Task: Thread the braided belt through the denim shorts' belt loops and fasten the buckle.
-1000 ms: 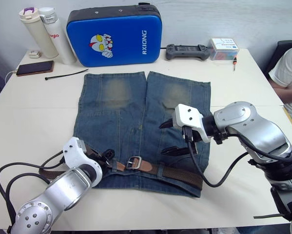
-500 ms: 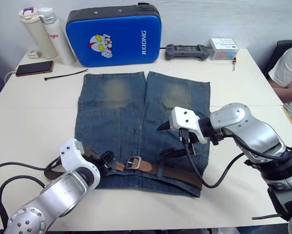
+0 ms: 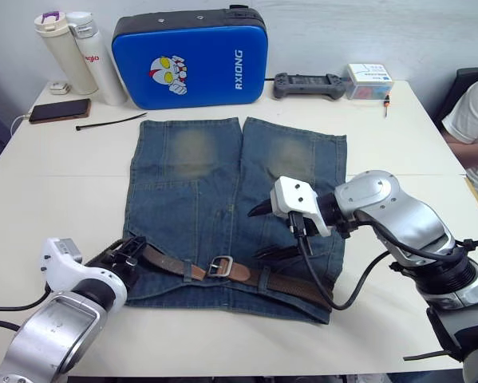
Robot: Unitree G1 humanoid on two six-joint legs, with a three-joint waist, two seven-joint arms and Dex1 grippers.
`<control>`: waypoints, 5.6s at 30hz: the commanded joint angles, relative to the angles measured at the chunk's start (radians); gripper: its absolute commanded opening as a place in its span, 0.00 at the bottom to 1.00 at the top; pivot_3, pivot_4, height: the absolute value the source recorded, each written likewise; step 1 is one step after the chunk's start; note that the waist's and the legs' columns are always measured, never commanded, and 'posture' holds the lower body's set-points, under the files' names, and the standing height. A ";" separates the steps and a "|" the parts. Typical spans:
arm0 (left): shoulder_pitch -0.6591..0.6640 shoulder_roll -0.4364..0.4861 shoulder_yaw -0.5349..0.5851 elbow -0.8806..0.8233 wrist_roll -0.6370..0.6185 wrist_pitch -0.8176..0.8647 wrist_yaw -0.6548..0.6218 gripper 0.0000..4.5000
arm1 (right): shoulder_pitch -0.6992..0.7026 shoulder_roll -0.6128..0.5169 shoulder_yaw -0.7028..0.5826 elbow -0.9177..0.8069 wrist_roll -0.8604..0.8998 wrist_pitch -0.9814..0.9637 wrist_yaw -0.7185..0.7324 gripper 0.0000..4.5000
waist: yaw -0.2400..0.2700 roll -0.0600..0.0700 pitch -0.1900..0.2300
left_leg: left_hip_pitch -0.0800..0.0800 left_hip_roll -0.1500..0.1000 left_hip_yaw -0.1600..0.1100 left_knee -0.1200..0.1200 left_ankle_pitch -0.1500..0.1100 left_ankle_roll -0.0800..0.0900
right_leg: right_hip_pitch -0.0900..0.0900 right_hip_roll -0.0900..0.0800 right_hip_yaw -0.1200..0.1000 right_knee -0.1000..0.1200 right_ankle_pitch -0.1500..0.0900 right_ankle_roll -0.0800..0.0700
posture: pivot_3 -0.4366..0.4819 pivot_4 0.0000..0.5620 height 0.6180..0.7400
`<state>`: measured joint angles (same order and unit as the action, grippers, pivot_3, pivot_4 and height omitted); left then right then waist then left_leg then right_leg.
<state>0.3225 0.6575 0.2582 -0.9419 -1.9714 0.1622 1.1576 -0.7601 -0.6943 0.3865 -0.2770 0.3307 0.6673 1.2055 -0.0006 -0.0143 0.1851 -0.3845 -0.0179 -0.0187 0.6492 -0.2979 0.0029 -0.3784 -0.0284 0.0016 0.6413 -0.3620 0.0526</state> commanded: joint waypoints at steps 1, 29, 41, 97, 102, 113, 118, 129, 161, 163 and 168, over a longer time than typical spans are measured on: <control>0.014 0.020 0.034 0.006 0.000 0.008 -0.023 0.62 | -0.018 0.013 -0.002 -0.018 -0.011 -0.012 -0.006 1.00 | -0.001 0.000 0.000 | 0.000 0.000 0.000 0.000 0.000 0.000 | 0.000 0.000 0.000 0.000 0.000 0.000 | 0.48 0.27 1.00; 0.017 -0.065 0.012 0.071 -0.001 0.099 -0.111 0.01 | -0.030 -0.012 -0.163 -0.083 0.248 0.120 0.056 1.00 | -0.001 0.000 0.000 | 0.000 0.000 0.000 0.000 -0.001 0.002 | 0.001 -0.001 0.000 -0.001 0.000 0.000 | 0.48 0.27 1.00; -0.029 -0.091 -0.196 0.091 -0.001 0.171 -0.162 0.01 | -0.064 -0.040 -0.115 -0.099 0.233 0.176 0.039 1.00 | 0.000 0.000 0.000 | 0.000 0.000 0.000 0.000 -0.001 0.002 | 0.001 -0.001 0.000 -0.002 0.000 0.000 | 0.48 0.27 1.00; -1.153 0.514 -0.676 1.151 1.642 0.396 -2.770 0.02 | 0.175 -0.178 -0.164 -0.470 0.322 0.350 -0.243 1.00 | -0.030 0.002 0.010 | -0.028 -0.001 0.002 0.010 0.000 0.000 | -0.033 0.001 0.003 0.021 -0.001 -0.001 | 0.48 0.27 1.00; -1.149 0.562 -0.554 1.034 1.504 0.566 -2.766 0.02 | 0.207 -0.250 -0.138 -0.439 0.274 0.374 -0.257 1.00 | -0.026 0.002 0.010 | -0.028 0.000 0.002 0.012 0.000 0.000 | -0.033 0.000 0.002 0.023 -0.001 -0.001 | 0.48 0.27 1.00; -0.927 0.576 -0.318 0.733 1.320 0.778 -2.573 0.02 | 0.215 -0.309 -0.017 -0.117 0.072 0.186 -0.165 1.00 | -0.027 0.002 0.010 | -0.024 -0.001 0.002 0.015 0.000 0.000 | -0.030 0.000 0.004 0.028 -0.001 -0.001 | 0.48 0.27 1.00; -0.893 0.576 -0.260 0.682 1.273 0.835 -2.533 0.00 | 0.210 -0.286 0.059 -0.021 -0.025 0.109 -0.116 0.83 | -0.028 0.001 0.010 | -0.023 -0.001 0.003 0.017 0.000 0.000 | -0.030 0.001 0.004 0.033 -0.001 -0.001 | 0.48 0.27 1.00; -0.860 0.549 -0.191 0.625 1.217 0.878 -2.456 0.00 | 0.231 -0.321 0.000 -0.003 -0.082 -0.024 -0.027 0.01 | -0.023 -0.001 0.009 | -0.022 -0.001 0.003 0.018 0.000 0.000 | -0.029 0.001 0.004 0.034 -0.001 -0.001 | 0.48 0.27 1.00; -0.953 0.374 -0.299 0.670 1.235 0.841 -2.330 0.00 | -0.155 -0.292 -0.182 0.561 -0.334 -0.539 0.156 0.99 | -0.025 0.001 0.010 | -0.023 -0.001 0.005 0.029 0.000 0.000 | -0.031 0.001 0.006 0.044 -0.001 -0.001 | 0.48 0.27 1.00; -0.970 0.358 -0.321 0.693 1.253 0.826 -2.338 0.00 | -0.101 -0.312 -0.223 0.391 -0.267 -0.417 0.178 0.99 | -0.024 0.001 0.010 | -0.023 -0.001 0.005 0.029 0.000 0.000 | -0.031 0.001 0.005 0.044 -0.001 -0.001 | 0.48 0.27 1.00; -1.028 0.274 -0.434 0.768 1.360 0.767 -2.313 0.00 | 0.081 -0.335 -0.284 -0.057 -0.071 -0.080 0.166 0.99 | -0.022 0.001 0.009 | -0.023 -0.001 0.005 0.030 0.000 0.000 | -0.031 0.001 0.006 0.046 -0.001 -0.001 | 0.48 0.27 1.00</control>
<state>-0.6875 0.9487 -0.1461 -0.1888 -0.6550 0.9606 -1.1675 -0.6990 -1.0164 0.1341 -0.1845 0.1853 0.4970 1.3719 -0.0226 -0.0135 0.1945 -0.4073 -0.0190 -0.0142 0.6796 -0.2984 0.0027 -0.4087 -0.0273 0.0070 0.6880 -0.3626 0.0519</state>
